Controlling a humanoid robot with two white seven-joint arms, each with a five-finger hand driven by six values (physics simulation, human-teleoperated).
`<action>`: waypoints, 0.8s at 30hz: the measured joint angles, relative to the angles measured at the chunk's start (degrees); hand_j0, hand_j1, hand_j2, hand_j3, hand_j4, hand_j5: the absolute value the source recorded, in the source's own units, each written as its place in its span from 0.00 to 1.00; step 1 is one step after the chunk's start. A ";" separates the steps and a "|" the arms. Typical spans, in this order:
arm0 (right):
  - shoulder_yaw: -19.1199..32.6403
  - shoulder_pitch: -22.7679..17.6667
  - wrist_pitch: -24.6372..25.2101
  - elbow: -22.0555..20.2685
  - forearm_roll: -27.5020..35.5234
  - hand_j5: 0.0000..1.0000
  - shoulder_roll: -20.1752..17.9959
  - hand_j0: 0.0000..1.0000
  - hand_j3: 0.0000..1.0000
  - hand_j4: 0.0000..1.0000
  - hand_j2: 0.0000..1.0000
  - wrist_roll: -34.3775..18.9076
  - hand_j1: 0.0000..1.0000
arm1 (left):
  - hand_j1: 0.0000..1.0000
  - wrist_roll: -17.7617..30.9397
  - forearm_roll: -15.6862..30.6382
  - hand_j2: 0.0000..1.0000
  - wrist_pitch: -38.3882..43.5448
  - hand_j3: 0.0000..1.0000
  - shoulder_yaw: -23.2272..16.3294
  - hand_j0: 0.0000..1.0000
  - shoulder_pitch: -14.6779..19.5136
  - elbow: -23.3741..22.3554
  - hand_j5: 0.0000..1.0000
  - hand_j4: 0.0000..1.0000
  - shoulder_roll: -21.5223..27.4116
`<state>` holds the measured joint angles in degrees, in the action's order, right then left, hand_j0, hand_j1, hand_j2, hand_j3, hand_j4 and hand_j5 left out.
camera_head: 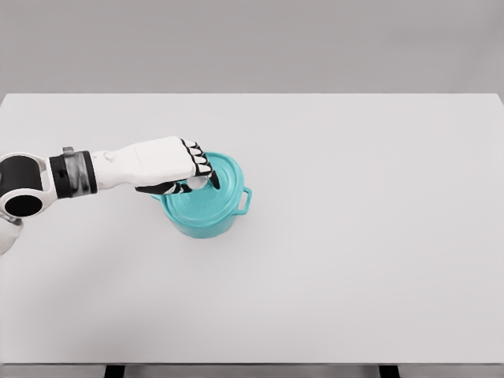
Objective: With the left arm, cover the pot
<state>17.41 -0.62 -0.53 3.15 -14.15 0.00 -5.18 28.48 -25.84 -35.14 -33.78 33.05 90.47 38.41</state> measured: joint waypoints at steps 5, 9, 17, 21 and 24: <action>0.00 -0.09 0.00 -0.02 0.00 1.00 0.00 1.00 1.00 1.00 1.00 0.00 1.00 | 0.69 -0.05 -0.42 0.69 0.00 0.69 -0.01 0.69 0.00 -0.20 0.69 0.69 -0.11; 0.00 -0.09 0.00 -0.04 0.00 1.00 0.00 1.00 1.00 1.00 1.00 0.00 1.00 | 0.69 -0.06 -0.50 0.69 0.00 0.69 -0.01 0.69 0.00 -0.46 0.69 0.69 -0.12; 0.00 -0.09 0.00 -0.01 0.00 1.00 0.00 1.00 1.00 1.00 1.00 0.00 1.00 | 0.75 -0.06 -0.61 0.75 0.00 0.75 -0.01 0.75 0.00 -0.77 0.75 0.75 -0.13; 0.00 -0.09 0.00 -0.01 0.00 1.00 0.00 1.00 1.00 1.00 1.00 0.00 1.00 | 0.78 -0.06 -0.94 0.78 0.00 0.78 0.04 0.78 0.00 -0.81 0.78 0.78 -0.13; 0.00 0.00 0.00 -0.01 0.00 1.00 0.00 1.00 1.00 1.00 1.00 0.00 1.00 | 0.79 -0.06 -1.01 0.79 0.00 0.79 0.07 0.79 0.00 -0.82 0.79 0.79 -0.13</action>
<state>17.41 -0.62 -0.53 3.14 -14.14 0.00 -5.18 28.42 -26.85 -35.13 -33.72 33.05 89.64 38.28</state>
